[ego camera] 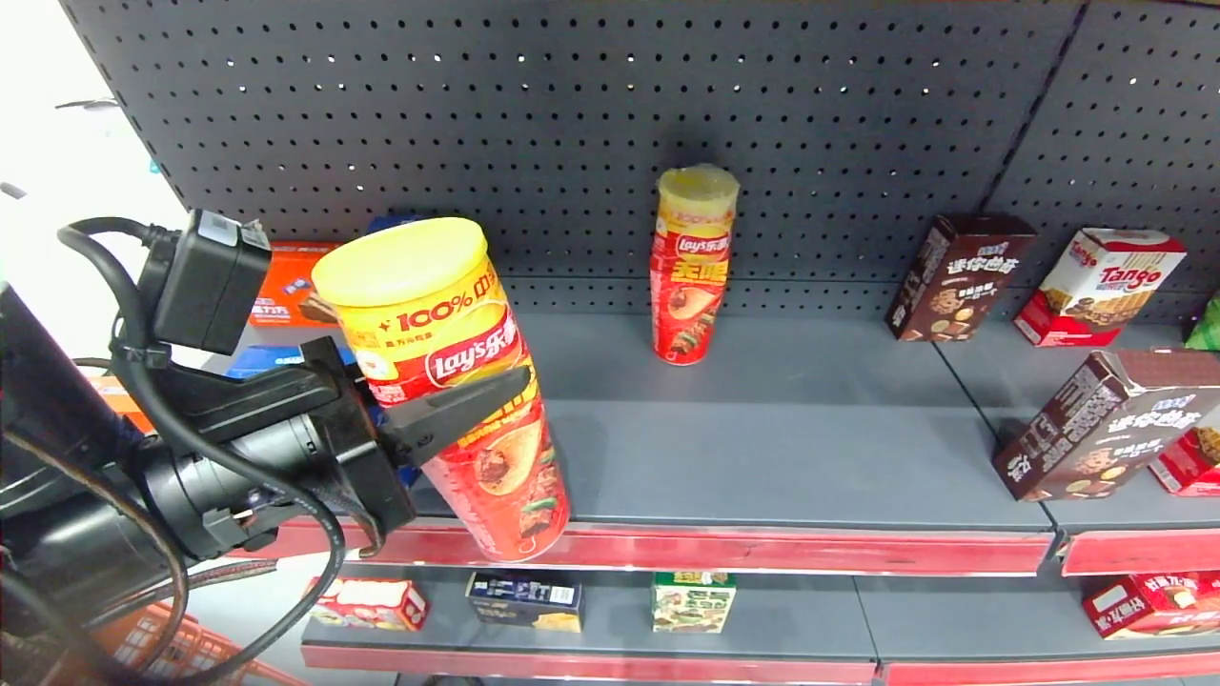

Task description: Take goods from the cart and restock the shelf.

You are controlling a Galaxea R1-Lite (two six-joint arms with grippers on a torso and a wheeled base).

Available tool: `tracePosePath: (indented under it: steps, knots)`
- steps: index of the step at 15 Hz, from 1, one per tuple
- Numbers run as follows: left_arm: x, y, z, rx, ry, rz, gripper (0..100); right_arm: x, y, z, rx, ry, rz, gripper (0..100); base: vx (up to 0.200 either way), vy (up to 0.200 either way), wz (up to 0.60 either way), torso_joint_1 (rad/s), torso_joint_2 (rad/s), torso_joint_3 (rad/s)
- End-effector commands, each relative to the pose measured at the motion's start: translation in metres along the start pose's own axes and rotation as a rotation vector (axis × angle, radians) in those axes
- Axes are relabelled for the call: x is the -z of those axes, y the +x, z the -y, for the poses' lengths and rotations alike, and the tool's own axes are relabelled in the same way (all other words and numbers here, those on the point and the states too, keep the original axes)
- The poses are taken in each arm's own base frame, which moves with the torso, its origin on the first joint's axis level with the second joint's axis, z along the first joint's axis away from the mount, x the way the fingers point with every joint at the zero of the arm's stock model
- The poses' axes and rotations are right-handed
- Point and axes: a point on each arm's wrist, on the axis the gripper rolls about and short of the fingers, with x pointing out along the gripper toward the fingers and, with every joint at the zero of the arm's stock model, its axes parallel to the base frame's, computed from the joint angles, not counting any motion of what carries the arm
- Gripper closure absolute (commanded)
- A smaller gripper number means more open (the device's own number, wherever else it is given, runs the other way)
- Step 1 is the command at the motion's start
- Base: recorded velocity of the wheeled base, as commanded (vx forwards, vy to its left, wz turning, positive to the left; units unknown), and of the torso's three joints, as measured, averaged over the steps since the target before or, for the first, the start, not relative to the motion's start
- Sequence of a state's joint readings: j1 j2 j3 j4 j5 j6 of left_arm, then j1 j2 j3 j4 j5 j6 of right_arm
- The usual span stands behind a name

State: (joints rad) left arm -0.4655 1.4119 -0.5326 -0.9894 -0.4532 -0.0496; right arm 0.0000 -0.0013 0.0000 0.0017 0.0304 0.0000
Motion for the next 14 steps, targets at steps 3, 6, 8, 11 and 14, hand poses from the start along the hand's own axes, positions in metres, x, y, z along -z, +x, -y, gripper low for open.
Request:
tracePosePath:
  steps: [3, 6, 8, 11, 14]
  knots:
    - [0.003, 0.005, 0.004, 0.030, -0.002, -0.009, 100, 0.000, 0.000, 0.000, -0.002, 0.000, 0.000, 0, 0.000, 0.000, 0.00, 0.000, 0.00, 0.000]
    - [0.000, 0.012, 0.007, 0.054, 0.004, -0.001, 100, -0.001, 0.000, 0.000, -0.008, 0.003, -0.006, 0, 0.000, 0.000, 0.00, 0.000, 0.00, 0.000]
    - [0.002, 0.015, 0.008, 0.061, 0.033, -0.008, 100, -0.002, 0.005, 0.001, -0.026, 0.021, -0.058, 0, 0.000, 0.000, 0.00, 0.000, 0.00, 0.000]
    - [0.008, 0.024, 0.008, 0.078, 0.039, -0.023, 100, -0.080, -0.003, 0.001, -0.124, 0.171, 0.125, 0, 0.000, 0.000, 0.00, 0.000, 0.00, 0.000]
    - [0.006, 0.027, 0.005, 0.070, 0.043, -0.015, 100, -0.112, 0.026, -0.001, -0.241, 0.002, 0.009, 0, 0.000, 0.000, 0.00, 0.000, 0.00, 0.000]
